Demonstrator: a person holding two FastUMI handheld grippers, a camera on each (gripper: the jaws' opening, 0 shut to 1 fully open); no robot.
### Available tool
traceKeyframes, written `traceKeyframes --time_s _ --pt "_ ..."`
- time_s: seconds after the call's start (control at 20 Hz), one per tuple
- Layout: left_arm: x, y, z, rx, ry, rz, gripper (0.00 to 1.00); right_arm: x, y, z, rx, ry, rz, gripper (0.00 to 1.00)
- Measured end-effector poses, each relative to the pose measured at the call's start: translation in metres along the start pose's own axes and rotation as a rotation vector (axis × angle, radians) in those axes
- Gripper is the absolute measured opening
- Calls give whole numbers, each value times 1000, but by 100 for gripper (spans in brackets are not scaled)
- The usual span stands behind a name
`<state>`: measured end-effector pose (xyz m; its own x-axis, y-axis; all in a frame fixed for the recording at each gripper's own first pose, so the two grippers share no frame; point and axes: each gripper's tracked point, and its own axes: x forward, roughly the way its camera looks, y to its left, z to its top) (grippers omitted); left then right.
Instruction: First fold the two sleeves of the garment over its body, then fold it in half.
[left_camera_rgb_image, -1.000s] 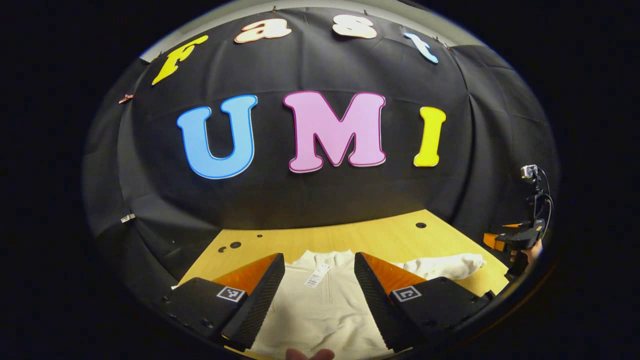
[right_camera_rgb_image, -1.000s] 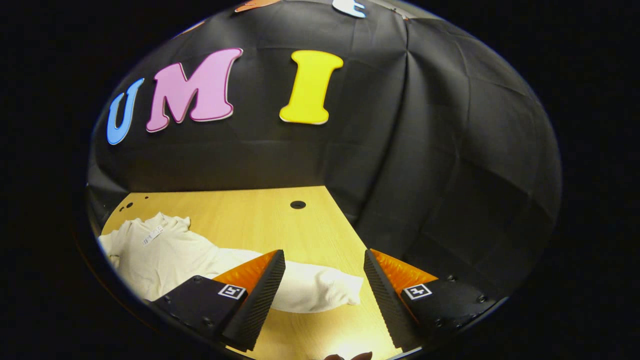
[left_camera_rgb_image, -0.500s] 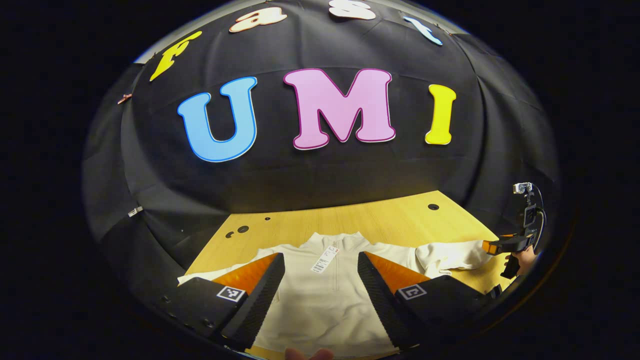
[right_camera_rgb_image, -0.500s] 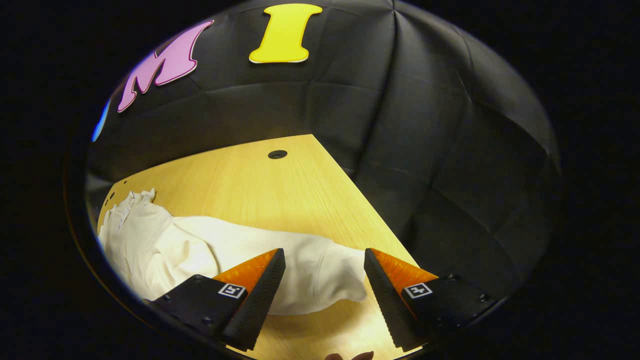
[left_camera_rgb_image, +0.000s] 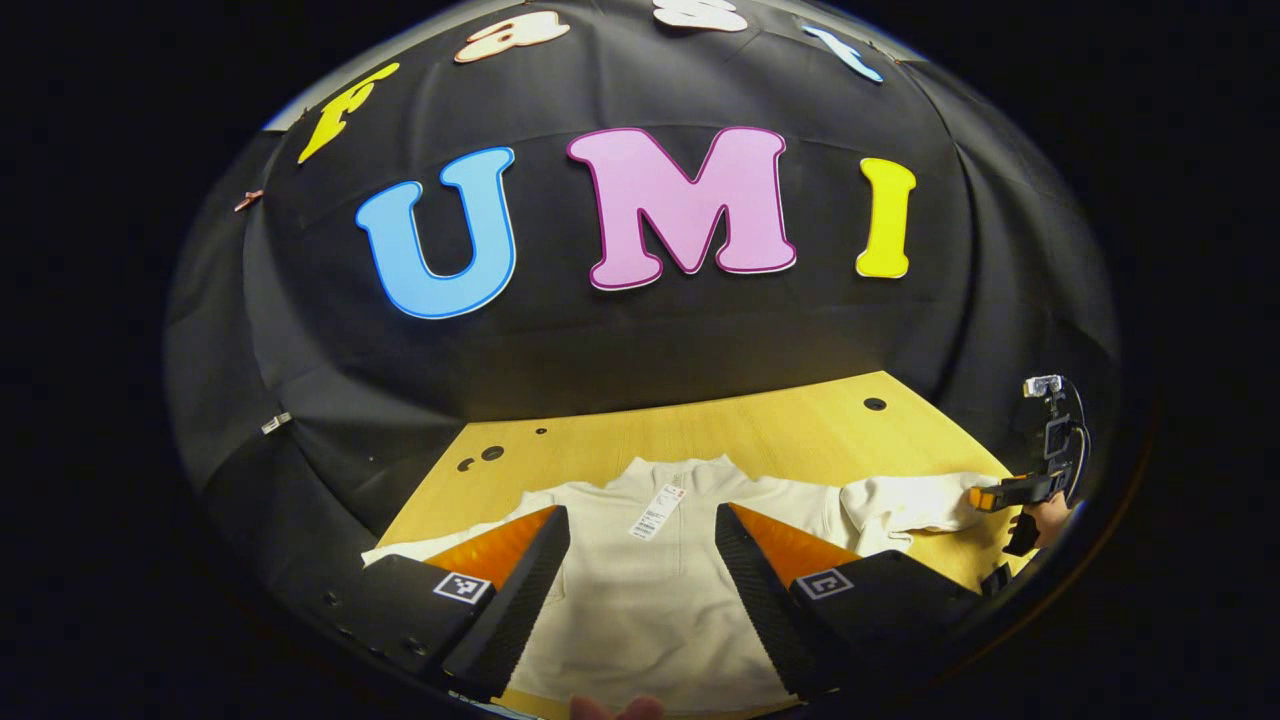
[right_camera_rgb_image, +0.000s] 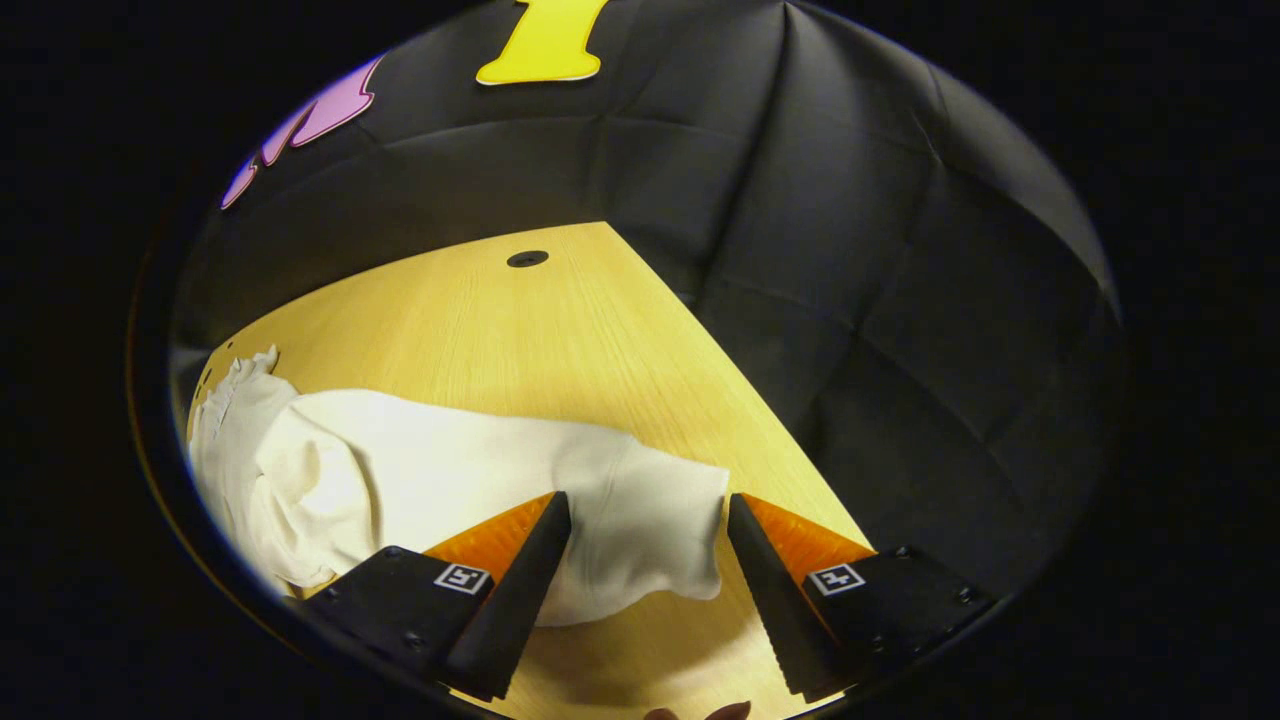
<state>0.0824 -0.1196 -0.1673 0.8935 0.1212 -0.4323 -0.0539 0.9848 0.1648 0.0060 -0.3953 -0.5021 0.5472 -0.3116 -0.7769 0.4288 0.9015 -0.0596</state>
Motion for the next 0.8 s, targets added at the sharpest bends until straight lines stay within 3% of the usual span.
traceKeyframes --time_s 0.15,0.2,0.25,0.4,0.45,0.5,0.8 --pt "-2 1 -3 2 9 3 95 -1 -7 -4 67 -7 -2 94" --pt "-3 1 -6 1 12 2 95 -2 -6 -1 67 -14 2 78" --pt "-3 2 -6 0 13 1 95 -2 -2 -1 62 -11 10 72" --pt "-5 1 -7 1 14 -2 95 -3 2 -1 52 -5 47 24" --pt "-6 1 -6 3 14 -3 95 -5 1 0 68 -1 47 24" --pt "-8 3 -7 5 13 -2 95 -6 0 -1 79 2 42 17" --pt "-17 12 -8 4 -2 -19 95 -42 -10 8 92 -52 17 16"
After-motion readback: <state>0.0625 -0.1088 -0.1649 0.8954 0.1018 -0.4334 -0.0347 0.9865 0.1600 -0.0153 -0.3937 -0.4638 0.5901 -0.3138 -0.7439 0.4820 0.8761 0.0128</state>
